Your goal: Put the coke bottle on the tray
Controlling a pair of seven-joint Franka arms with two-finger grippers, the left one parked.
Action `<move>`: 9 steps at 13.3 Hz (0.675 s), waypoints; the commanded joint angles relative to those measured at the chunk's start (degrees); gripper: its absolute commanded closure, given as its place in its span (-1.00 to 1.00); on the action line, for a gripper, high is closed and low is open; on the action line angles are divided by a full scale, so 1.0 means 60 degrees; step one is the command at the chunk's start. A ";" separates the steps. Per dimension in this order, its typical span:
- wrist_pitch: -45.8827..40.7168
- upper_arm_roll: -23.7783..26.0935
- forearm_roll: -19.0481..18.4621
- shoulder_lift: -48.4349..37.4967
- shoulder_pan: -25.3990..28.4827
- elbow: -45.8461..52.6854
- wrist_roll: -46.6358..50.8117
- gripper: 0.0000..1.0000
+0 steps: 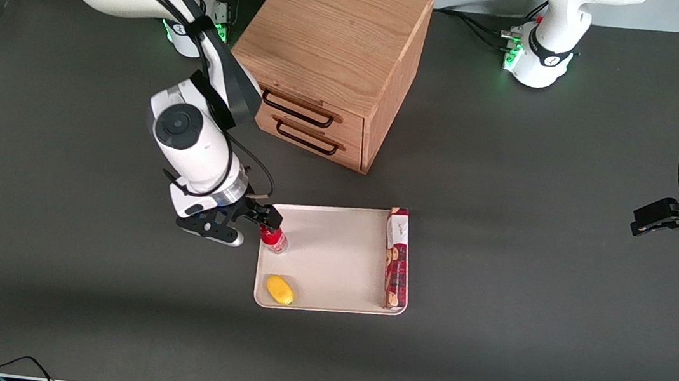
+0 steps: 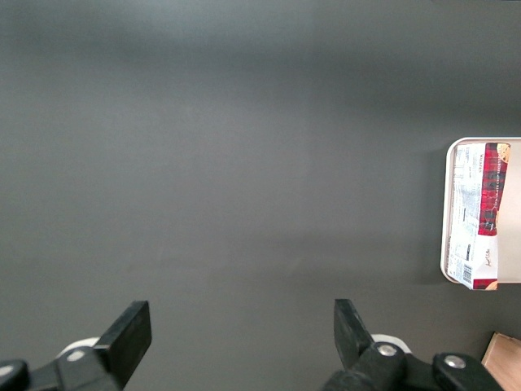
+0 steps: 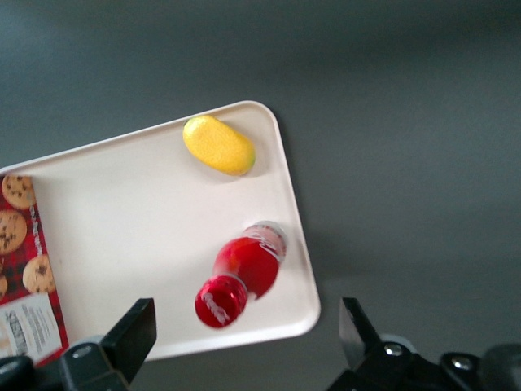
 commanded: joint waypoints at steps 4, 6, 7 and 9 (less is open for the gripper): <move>-0.4052 -0.1507 0.0707 -0.3598 -0.0700 -0.0052 -0.3542 -1.00; -0.4904 -0.2559 0.1190 -0.4187 -0.0718 -0.0066 -0.4806 -1.00; -0.5241 -0.2840 0.1294 -0.4392 -0.0717 -0.0081 -0.4926 -1.00; -0.5537 -0.3250 0.1542 -0.4526 -0.0717 -0.0110 -0.4782 -1.00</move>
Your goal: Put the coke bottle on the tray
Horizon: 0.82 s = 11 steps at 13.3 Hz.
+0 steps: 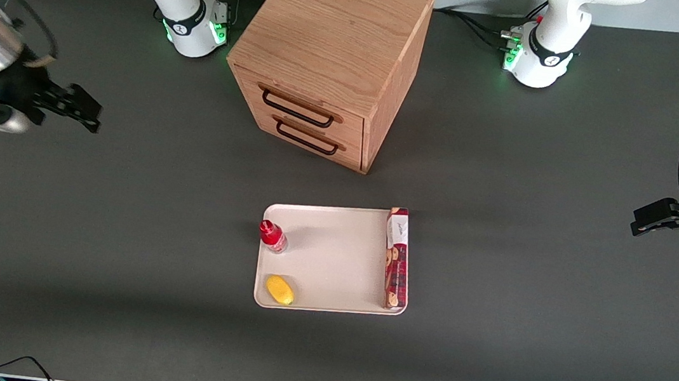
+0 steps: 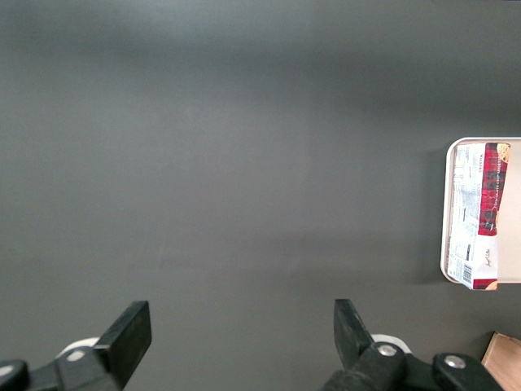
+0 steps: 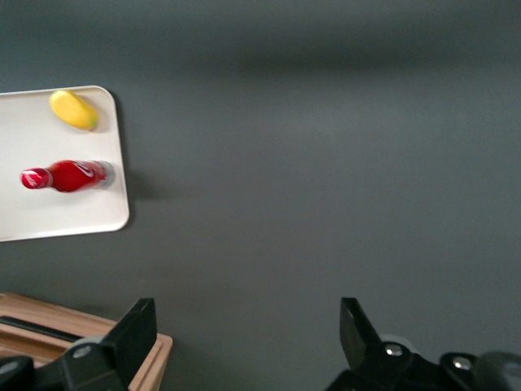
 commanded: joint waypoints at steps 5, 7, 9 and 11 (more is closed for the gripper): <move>0.0653 -0.0768 0.0930 -0.0609 0.0114 -0.1439 0.0087 -1.00; 0.0653 -0.1074 0.0900 -0.0434 0.0085 -0.1366 -0.0016 -1.00; 0.0653 -0.1105 0.0842 -0.0346 0.0085 -0.1220 -0.0016 -1.00; 0.0653 -0.1076 0.0405 -0.0316 0.0099 -0.1117 -0.0016 -1.00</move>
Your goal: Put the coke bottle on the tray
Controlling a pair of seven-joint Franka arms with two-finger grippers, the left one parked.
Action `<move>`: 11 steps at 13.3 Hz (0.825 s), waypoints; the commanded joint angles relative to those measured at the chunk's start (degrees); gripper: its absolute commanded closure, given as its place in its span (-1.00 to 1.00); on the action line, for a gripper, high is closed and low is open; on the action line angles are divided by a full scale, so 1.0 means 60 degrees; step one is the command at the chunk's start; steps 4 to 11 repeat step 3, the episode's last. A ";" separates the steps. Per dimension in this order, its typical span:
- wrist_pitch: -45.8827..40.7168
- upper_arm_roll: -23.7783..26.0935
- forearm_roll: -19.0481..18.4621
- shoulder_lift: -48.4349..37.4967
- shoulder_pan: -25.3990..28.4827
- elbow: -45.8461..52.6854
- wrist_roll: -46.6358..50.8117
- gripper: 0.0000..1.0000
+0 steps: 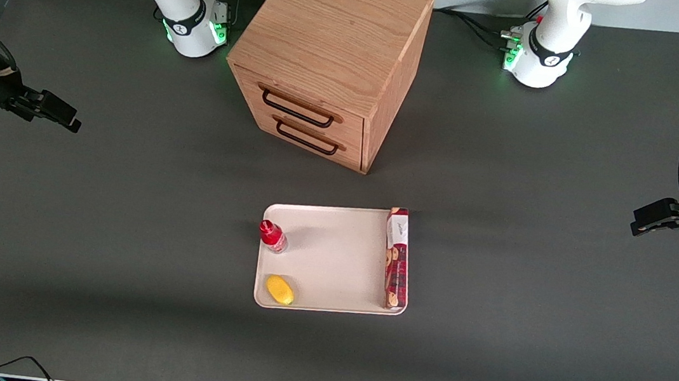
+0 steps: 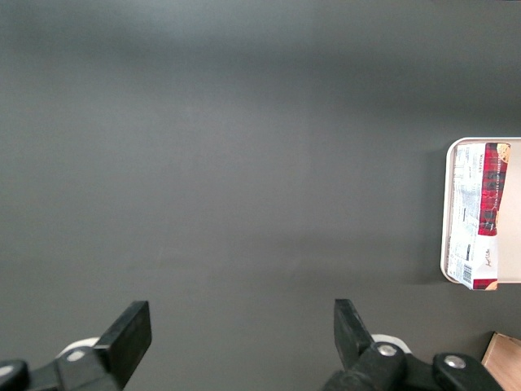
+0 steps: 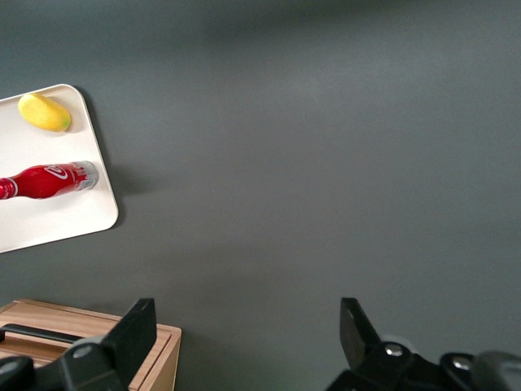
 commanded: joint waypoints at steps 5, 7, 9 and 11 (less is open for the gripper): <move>0.0060 -0.0010 -0.0400 -0.0092 0.0099 0.0147 -0.0005 -1.00; 0.0060 -0.0010 -0.0400 -0.0092 0.0099 0.0147 -0.0005 -1.00; 0.0060 -0.0010 -0.0400 -0.0092 0.0099 0.0147 -0.0005 -1.00; 0.0060 -0.0010 -0.0400 -0.0092 0.0099 0.0147 -0.0005 -1.00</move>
